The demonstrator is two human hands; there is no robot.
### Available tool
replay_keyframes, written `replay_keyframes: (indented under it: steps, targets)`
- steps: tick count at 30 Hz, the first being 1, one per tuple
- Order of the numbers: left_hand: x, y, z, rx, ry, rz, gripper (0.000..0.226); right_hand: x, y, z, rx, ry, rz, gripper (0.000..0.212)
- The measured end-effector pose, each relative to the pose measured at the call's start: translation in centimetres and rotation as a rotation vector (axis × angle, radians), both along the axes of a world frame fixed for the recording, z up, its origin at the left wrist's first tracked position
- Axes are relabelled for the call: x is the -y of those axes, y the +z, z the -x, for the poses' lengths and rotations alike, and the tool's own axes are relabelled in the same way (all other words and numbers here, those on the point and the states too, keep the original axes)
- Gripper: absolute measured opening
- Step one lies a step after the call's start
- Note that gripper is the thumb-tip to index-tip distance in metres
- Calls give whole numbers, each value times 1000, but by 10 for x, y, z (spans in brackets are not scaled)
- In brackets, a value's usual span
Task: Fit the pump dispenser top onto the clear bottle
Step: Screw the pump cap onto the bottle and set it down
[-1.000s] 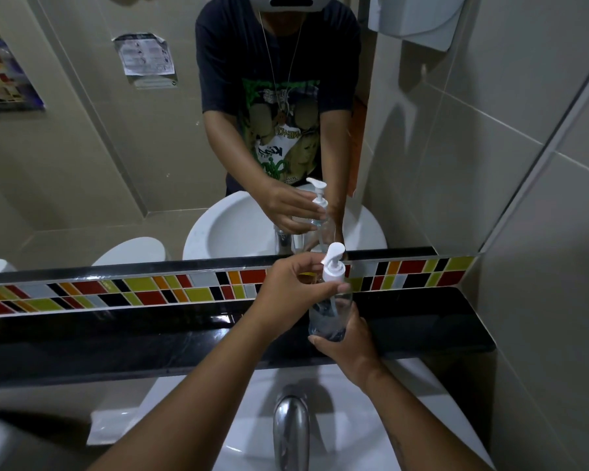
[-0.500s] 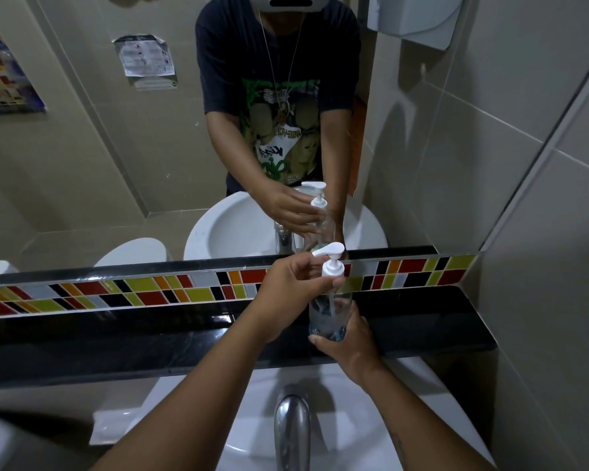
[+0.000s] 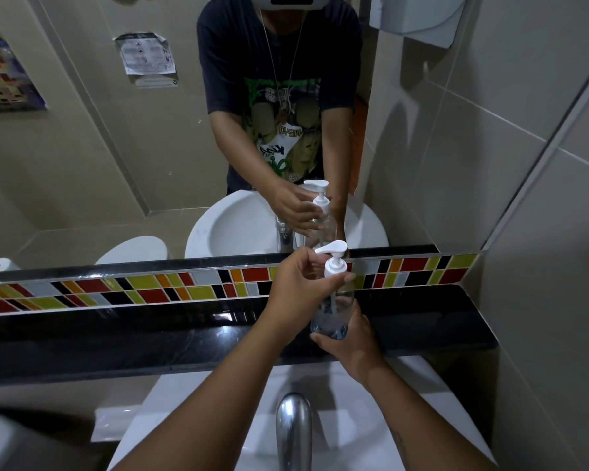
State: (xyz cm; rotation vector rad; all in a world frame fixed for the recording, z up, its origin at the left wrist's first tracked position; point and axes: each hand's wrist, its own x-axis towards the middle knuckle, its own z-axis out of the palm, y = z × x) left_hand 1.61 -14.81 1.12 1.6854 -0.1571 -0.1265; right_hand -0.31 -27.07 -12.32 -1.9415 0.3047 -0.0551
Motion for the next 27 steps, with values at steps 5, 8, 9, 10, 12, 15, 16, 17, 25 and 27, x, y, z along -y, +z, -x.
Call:
replay_keyframes:
  steps: [5, 8, 9, 10, 12, 15, 16, 17, 25, 27]
  targets:
    - [-11, 3, -8, -51, -139, 22, 37, 2, 0, -1, -7, 13, -8, 82]
    - [-12, 5, -8, -29, -155, -10, 37, 2, -1, -1, -14, 12, -11, 86]
    - [-11, 4, -6, -32, -146, 3, 37, 2, -1, -1, -18, 10, -16, 86]
    - [-10, 3, -5, -42, -132, 25, 37, 2, -1, -2, -20, 11, -20, 86]
    - [-8, 0, -2, -51, -111, 60, 41, 2, 1, -2, -21, 22, -19, 83]
    - [0, -2, 0, -62, -68, 105, 52, 1, 4, -1, -27, 37, -11, 81]
    - [2, -2, 1, -61, -42, 117, 53, 1, 4, -1, -25, 31, -10, 81]
    - [6, -4, 2, -55, -12, 115, 53, 1, 4, -1, -26, 22, -11, 80]
    - [13, -15, 3, 5, 99, 104, 37, -1, 0, -2, -35, 21, -69, 93]
    - [14, -15, 3, 9, 97, 98, 35, -2, 1, -3, -29, 18, -75, 90]
